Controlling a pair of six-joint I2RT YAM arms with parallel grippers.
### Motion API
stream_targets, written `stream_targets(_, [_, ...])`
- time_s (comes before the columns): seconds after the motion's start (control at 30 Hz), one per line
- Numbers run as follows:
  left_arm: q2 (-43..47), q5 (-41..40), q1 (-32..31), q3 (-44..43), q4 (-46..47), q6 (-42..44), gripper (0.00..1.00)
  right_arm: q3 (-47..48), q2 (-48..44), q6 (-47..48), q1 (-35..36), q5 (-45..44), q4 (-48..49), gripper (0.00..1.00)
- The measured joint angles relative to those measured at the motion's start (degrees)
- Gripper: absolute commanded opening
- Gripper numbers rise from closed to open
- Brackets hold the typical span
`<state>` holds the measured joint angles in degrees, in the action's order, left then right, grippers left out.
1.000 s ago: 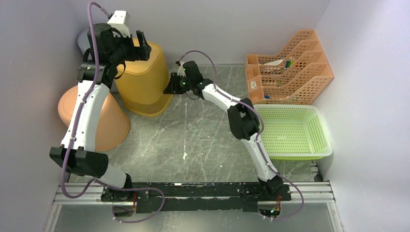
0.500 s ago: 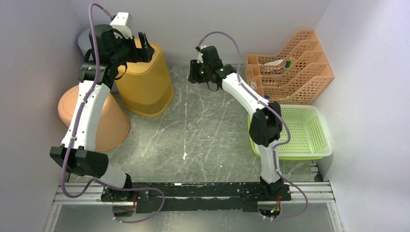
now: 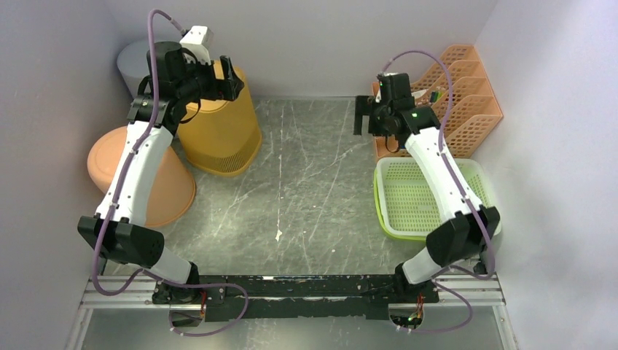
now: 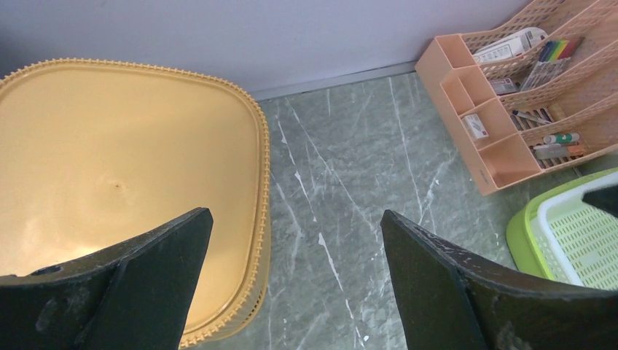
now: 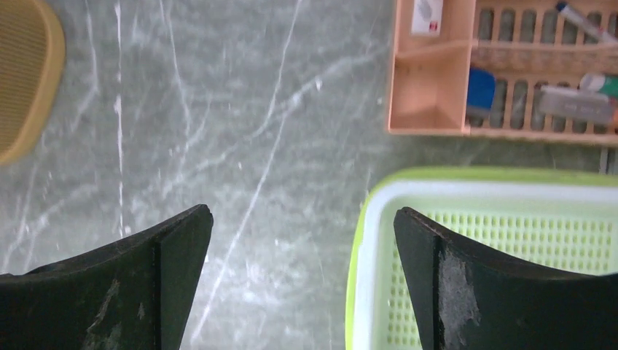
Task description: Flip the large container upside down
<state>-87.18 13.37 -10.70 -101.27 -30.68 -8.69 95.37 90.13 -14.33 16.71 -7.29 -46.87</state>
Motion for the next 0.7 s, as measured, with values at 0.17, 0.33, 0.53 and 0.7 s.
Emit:
stream_targets(0.17, [-0.07,0.33,-0.44,0.96,0.42,-0.55,0.99,-5.97,-6.43,-0.76,1.44,-0.76,-6.75,0.84])
stream_targets(0.33, [-0.55,0.55,-0.74,1.57,0.5,-0.76,0.99,-14.14,-11.54,-2.89,1.62,-1.33,-12.28,0.81])
stream_targets(0.53, [-0.59,0.85,-1.11,3.3,0.94,-0.81,0.99,-23.91,-15.52,-5.11,1.62,-1.88,-14.75,0.75])
stream_targets(0.7, [-0.81,0.85,-1.36,3.72,0.9,-0.79,0.99,-30.23,-15.87,-6.38,1.51,-1.86,-14.21,0.72])
